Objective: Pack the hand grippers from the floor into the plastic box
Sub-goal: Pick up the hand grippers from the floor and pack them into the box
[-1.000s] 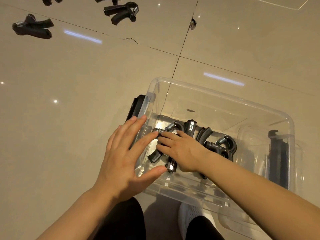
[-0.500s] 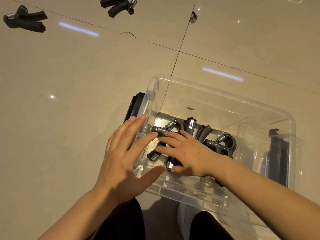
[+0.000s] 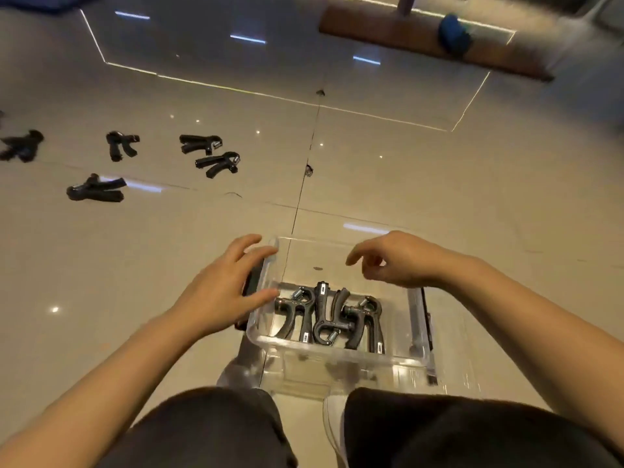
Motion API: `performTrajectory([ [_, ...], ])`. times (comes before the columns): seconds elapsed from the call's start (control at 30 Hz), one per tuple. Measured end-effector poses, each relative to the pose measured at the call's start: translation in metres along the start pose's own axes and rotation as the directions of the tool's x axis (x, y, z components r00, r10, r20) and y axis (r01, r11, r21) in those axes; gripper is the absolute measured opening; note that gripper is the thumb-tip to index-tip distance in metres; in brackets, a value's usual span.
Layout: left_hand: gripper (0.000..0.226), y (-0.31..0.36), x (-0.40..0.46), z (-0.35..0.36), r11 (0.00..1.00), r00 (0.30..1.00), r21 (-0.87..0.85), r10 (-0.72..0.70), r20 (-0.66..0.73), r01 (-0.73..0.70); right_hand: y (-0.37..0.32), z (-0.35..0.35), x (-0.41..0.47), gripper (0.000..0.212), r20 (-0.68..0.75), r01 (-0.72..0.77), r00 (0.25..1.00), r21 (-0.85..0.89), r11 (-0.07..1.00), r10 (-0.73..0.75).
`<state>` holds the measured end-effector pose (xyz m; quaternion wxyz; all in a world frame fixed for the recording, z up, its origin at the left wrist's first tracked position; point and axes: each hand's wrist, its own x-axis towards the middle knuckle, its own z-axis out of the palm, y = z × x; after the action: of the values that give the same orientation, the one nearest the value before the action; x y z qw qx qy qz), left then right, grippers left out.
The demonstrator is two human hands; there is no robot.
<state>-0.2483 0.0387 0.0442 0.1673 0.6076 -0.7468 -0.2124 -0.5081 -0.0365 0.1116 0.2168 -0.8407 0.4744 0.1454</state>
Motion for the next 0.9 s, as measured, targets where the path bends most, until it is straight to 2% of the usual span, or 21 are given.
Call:
performTrajectory([
  [0.1,0.05,0.039,-0.015,-0.073,0.995,0.997,0.085,0.05,-0.067,-0.044,-0.04,-0.044,-0.045,0.034,-0.083,0.009,0.997,0.058,0.998,-0.004],
  [0.2,0.039,0.083,-0.043,-0.116,0.995,0.982,0.072,0.087,-0.167,-0.076,-0.073,-0.066,-0.086,0.035,-0.161,0.041,0.987,0.112,0.993,-0.022],
  [0.33,0.026,0.126,-0.082,-0.119,0.987,0.921,0.041,0.16,-0.355,-0.155,-0.105,-0.058,-0.127,0.033,-0.287,0.056,0.957,0.289,0.956,0.031],
  [0.43,0.026,0.126,-0.102,-0.106,0.992,0.938,0.084,0.113,-0.328,-0.09,-0.108,-0.027,-0.139,0.031,-0.415,0.012,0.896,0.373,0.928,0.156],
  [0.47,0.028,0.12,-0.106,-0.105,0.993,0.947,0.105,0.076,-0.312,-0.045,-0.108,-0.018,-0.141,0.032,-0.408,-0.046,0.891,0.354,0.934,0.199],
  [0.53,0.033,0.108,-0.115,-0.11,0.994,0.949,0.1,-0.017,-0.314,0.051,-0.109,-0.011,-0.142,0.039,-0.298,-0.162,0.925,0.257,0.953,0.238],
  [0.6,0.039,0.102,-0.121,-0.119,0.991,0.94,0.069,-0.089,-0.33,0.118,-0.118,-0.015,-0.14,0.045,-0.224,-0.111,0.958,0.28,0.954,0.177],
  [0.7,0.043,0.111,-0.129,-0.141,0.992,0.94,0.039,-0.103,-0.327,0.122,-0.139,-0.025,-0.132,0.051,-0.269,0.014,0.961,0.29,0.957,0.068],
  [0.8,0.05,0.122,-0.139,-0.167,0.991,0.947,0.056,-0.095,-0.307,0.118,-0.154,-0.033,-0.123,0.054,-0.294,0.04,0.955,0.246,0.968,0.036],
  [0.9,0.051,0.105,-0.145,-0.178,0.984,0.908,0.055,-0.136,-0.395,0.172,-0.17,-0.042,-0.109,0.055,-0.353,0.069,0.935,0.243,0.968,0.022],
])
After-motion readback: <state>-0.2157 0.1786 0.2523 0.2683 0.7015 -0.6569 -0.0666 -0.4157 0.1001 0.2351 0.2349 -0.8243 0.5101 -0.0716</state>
